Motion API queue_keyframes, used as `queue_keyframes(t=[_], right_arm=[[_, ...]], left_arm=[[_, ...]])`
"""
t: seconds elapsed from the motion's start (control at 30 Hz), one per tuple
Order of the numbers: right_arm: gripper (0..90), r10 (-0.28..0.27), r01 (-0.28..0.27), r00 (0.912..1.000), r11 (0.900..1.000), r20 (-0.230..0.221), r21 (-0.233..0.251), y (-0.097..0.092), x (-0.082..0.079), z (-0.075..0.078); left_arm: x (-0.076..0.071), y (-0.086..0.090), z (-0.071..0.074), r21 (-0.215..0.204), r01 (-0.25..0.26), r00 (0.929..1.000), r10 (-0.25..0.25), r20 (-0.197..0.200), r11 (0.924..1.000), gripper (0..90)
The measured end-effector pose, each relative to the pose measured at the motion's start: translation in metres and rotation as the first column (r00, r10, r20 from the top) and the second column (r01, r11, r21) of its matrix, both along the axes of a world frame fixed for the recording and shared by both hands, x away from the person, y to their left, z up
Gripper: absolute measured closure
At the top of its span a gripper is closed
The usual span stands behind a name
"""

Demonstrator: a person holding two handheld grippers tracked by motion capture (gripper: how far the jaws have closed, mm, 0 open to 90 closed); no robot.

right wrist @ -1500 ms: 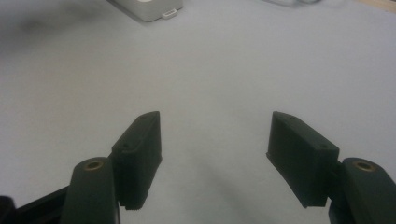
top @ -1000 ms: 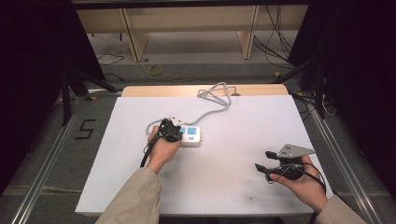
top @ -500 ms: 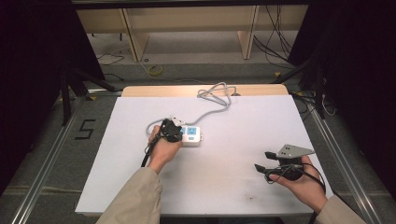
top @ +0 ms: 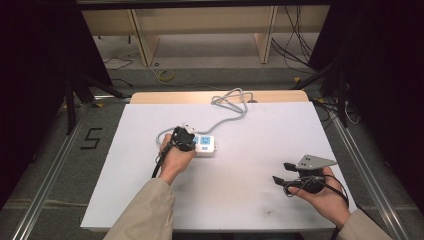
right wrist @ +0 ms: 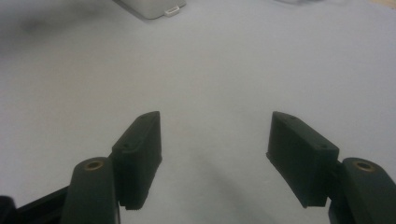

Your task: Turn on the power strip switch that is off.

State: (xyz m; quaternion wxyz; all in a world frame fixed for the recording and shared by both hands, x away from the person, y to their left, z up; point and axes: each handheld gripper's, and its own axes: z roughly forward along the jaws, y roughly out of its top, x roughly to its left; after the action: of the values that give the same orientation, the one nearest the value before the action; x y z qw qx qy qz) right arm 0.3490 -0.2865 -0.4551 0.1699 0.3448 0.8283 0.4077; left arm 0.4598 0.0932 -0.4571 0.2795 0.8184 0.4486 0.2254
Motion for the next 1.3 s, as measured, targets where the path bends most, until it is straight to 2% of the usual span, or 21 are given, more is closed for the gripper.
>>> queue_keyframes(t=[0.2,0.27,0.3,0.33,0.4,0.5,0.77,0.9,1.03,1.13,1.17,1.23,1.3], right_arm=[[35.4,0.000,0.000,1.0000,1.0000,-0.001,0.000,-0.0002,0.0001,0.0000],[35.4,-0.001,0.001,1.0000,1.0000,-0.001,0.001,-0.0002,0.0002,-0.0001],[35.4,-0.001,0.001,1.0000,1.0000,-0.001,0.001,-0.0003,0.0001,0.0000],[35.4,-0.002,0.002,1.0000,1.0000,-0.001,0.002,-0.0003,0.0001,0.0001],[35.4,-0.003,0.003,1.0000,1.0000,-0.001,0.002,-0.0005,0.0002,0.0001],[35.4,-0.002,0.002,1.0000,1.0000,-0.001,0.000,-0.0004,0.0007,-0.0002],[35.4,-0.002,0.002,1.0000,1.0000,0.002,0.001,-0.0003,0.0012,0.0004],[35.4,-0.004,0.004,1.0000,1.0000,-0.001,0.002,-0.0007,0.0015,0.0001],[35.4,-0.002,0.002,1.0000,1.0000,0.000,0.001,-0.0005,0.0016,0.0002],[35.4,-0.002,0.002,1.0000,1.0000,0.000,0.001,-0.0003,0.0015,0.0003],[35.3,-0.002,0.002,1.0000,1.0000,0.000,0.001,-0.0003,0.0015,0.0004],[35.4,-0.002,0.002,1.0000,1.0000,0.002,0.001,-0.0007,0.0015,0.0005],[35.4,-0.004,0.004,1.0000,1.0000,0.003,0.002,-0.0014,0.0011,0.0008]], left_arm=[[0.0014,-0.0006,0.0000,-0.002,-0.012,0.9999,0.012,-0.004,0.9999,90.0],[0.0025,-0.0002,0.0001,0.029,-0.020,0.9998,0.019,0.006,0.9994,90.0],[0.0025,-0.0001,0.0008,0.043,-0.012,0.9999,0.012,-0.003,0.9990,90.0],[0.0022,0.0004,0.0008,0.044,-0.012,0.9999,0.012,-0.004,0.9990,90.0],[0.0023,0.0017,0.0006,0.027,-0.013,0.9999,0.014,-0.007,0.9995,90.0],[0.0020,0.0008,0.0004,0.039,-0.008,1.0000,0.008,0.000,0.9992,90.0],[0.0019,0.0017,0.0003,0.026,-0.015,0.9999,0.015,-0.001,0.9995,90.0],[0.0023,0.0031,0.0003,0.003,-0.026,0.9996,0.026,-0.005,0.9996,90.0],[0.0022,0.0037,0.0008,0.006,-0.021,0.9998,0.021,-0.007,0.9998,90.0],[0.0023,0.0032,0.0010,-0.043,-0.018,0.9998,0.018,-0.011,0.9989,90.0],[0.0020,0.0012,0.0007,-0.047,-0.011,0.9999,0.010,-0.009,0.9988,90.0],[0.0013,-0.0037,0.0004,0.000,-0.018,0.9998,0.018,0.010,0.9998,90.0],[0.0018,-0.0041,0.0000,-0.009,-0.010,0.9999,0.010,0.007,0.9999,90.0]])
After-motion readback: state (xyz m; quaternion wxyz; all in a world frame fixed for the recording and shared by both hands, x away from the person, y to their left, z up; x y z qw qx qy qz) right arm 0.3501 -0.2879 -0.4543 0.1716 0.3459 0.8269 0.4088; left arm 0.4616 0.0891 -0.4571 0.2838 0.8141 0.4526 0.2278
